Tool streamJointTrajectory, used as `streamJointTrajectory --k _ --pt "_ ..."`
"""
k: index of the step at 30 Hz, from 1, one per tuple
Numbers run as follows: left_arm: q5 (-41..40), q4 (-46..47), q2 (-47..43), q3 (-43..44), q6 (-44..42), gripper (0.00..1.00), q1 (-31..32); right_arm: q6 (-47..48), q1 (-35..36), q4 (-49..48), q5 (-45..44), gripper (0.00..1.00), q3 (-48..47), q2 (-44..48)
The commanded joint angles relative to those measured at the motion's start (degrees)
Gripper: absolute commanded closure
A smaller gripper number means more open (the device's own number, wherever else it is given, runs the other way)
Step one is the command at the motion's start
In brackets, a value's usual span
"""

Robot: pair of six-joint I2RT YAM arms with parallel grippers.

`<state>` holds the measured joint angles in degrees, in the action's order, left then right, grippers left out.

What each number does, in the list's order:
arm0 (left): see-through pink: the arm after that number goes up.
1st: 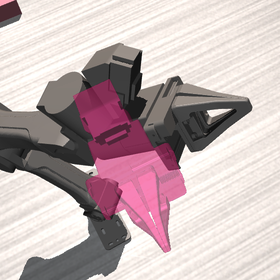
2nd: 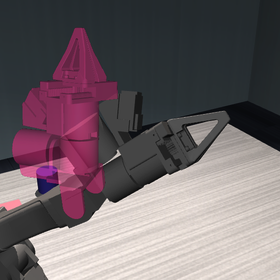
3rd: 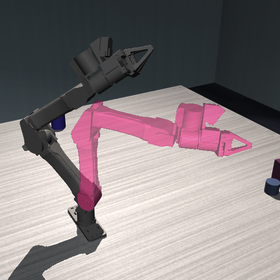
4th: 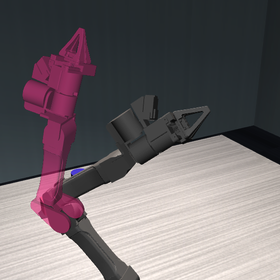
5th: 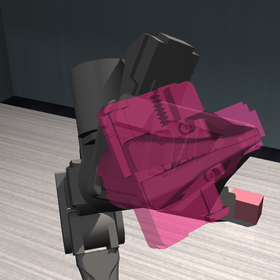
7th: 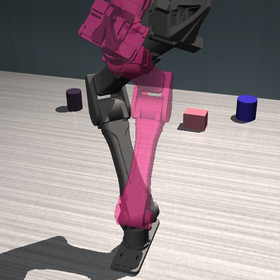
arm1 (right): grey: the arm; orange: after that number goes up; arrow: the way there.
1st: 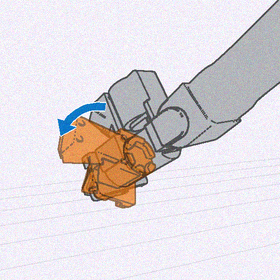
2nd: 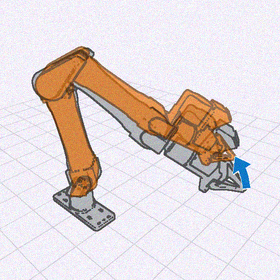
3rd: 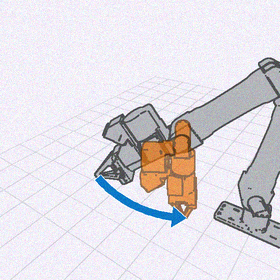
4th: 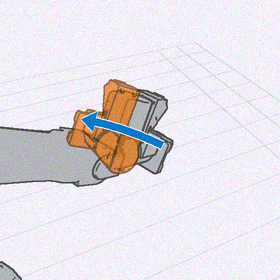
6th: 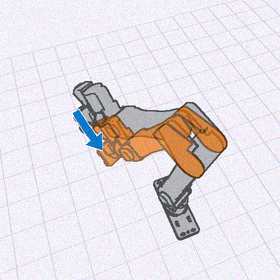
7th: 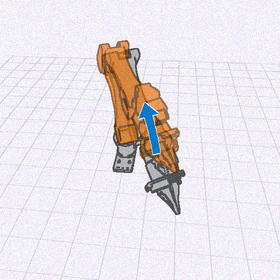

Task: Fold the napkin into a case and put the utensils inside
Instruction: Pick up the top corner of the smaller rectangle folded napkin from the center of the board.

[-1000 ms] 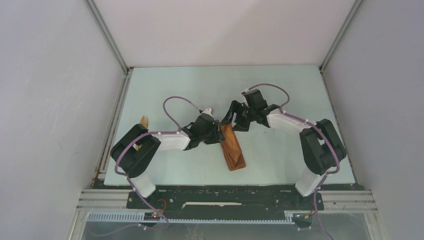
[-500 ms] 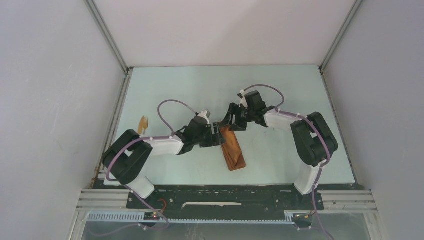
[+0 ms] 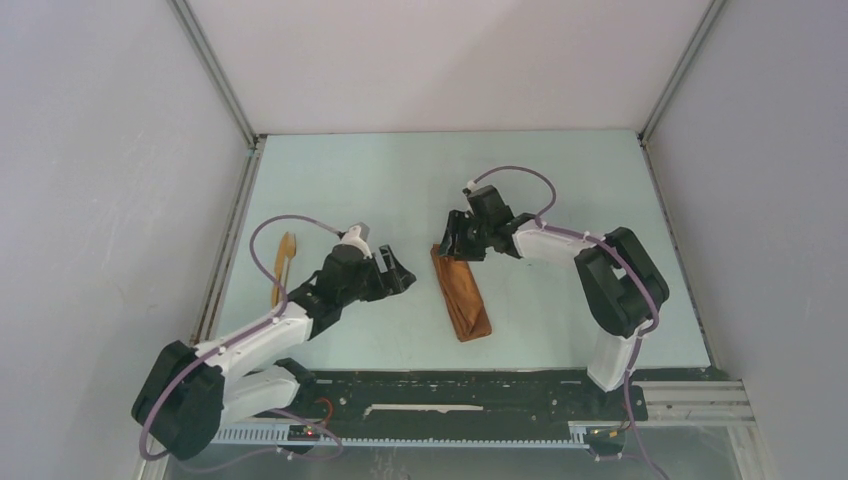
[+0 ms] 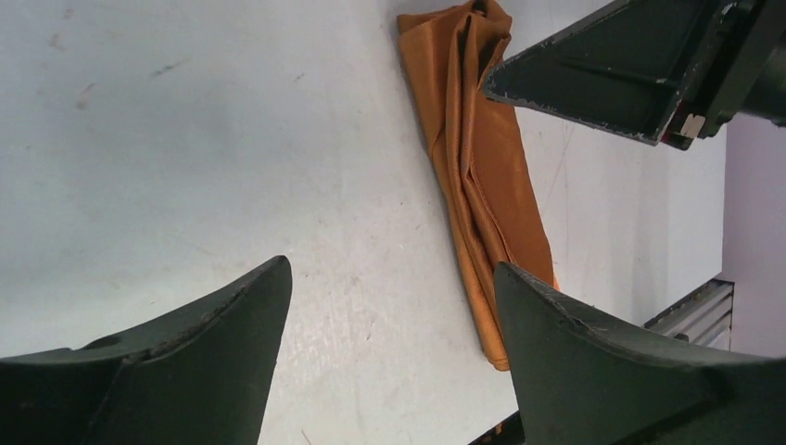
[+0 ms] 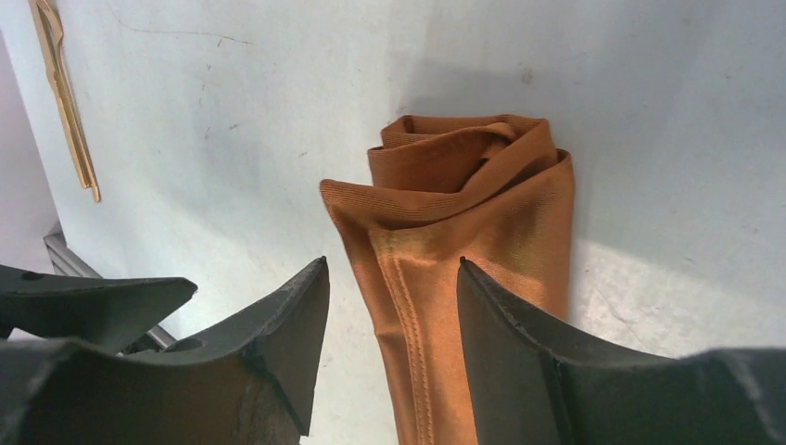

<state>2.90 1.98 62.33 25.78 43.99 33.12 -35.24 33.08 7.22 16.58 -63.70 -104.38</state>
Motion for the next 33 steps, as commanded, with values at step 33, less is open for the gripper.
streamJointTrajectory --k 33 --pt "-0.8 0.0 -3.6 -4.8 0.4 0.13 -1.3 2.6 10.3 19.1 -24.5 0.4 -18.0 -4.0"
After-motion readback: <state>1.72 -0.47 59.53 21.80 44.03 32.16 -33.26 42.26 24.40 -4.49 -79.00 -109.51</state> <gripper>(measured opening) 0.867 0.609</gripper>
